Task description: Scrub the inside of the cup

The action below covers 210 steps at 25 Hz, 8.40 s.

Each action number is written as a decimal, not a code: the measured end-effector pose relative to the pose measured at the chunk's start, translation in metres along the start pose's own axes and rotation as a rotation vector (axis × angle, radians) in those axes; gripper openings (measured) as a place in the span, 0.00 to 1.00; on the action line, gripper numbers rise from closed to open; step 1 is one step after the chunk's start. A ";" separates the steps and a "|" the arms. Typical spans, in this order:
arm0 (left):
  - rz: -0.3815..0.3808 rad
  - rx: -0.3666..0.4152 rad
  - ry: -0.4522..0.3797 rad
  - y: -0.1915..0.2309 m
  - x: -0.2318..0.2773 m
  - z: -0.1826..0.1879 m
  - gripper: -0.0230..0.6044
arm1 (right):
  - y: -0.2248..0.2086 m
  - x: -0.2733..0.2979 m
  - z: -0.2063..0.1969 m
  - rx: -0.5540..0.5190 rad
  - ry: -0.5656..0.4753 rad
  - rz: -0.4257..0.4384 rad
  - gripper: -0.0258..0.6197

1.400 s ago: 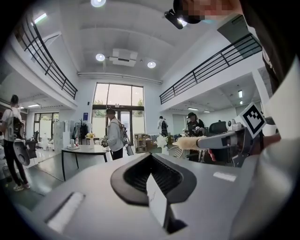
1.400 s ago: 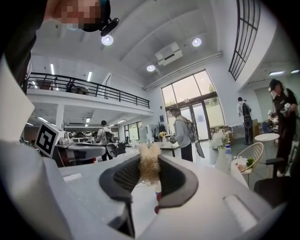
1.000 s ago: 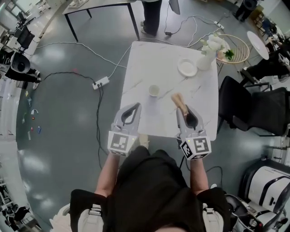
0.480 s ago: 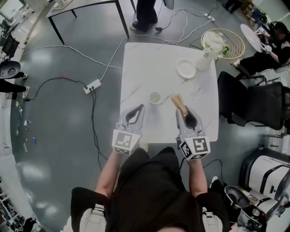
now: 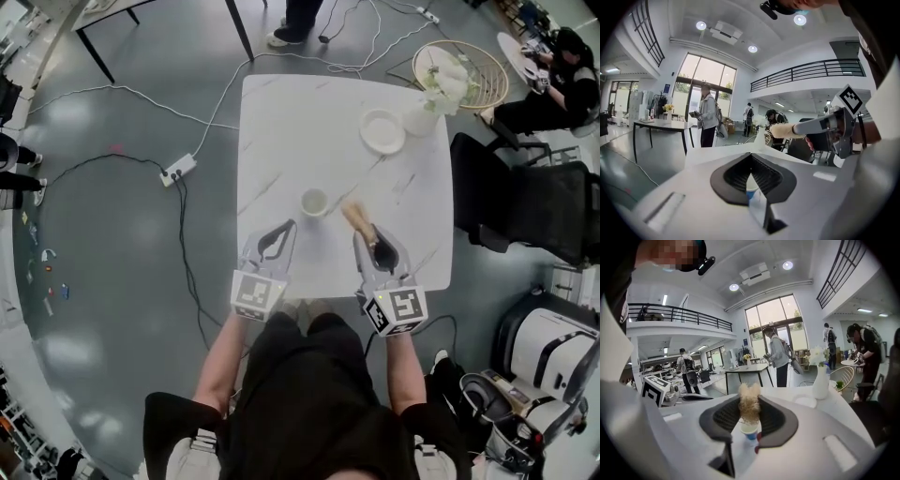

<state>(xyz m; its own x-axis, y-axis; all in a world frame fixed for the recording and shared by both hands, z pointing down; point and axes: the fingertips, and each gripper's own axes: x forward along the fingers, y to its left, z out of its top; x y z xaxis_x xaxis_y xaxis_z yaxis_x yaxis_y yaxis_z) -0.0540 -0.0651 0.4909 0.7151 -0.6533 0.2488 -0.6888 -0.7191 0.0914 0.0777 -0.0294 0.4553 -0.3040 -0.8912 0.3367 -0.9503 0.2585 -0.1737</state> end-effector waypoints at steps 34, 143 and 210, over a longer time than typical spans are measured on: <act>-0.010 0.069 0.177 0.002 0.063 -0.116 0.22 | -0.039 0.052 -0.097 0.071 0.173 0.093 0.20; 0.002 0.528 0.216 -0.064 0.008 -0.046 0.54 | 0.077 0.012 -0.064 -0.132 0.441 0.370 0.20; 0.005 0.459 0.135 -0.068 -0.014 -0.035 0.54 | 0.085 -0.008 -0.047 -0.177 0.407 0.440 0.20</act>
<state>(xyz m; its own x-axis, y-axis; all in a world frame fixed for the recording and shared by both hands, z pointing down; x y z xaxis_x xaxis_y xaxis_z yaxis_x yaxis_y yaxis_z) -0.0214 0.0014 0.5144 0.6694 -0.6420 0.3738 -0.5464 -0.7664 -0.3376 -0.0040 0.0174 0.4817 -0.6374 -0.4827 0.6005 -0.7167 0.6576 -0.2321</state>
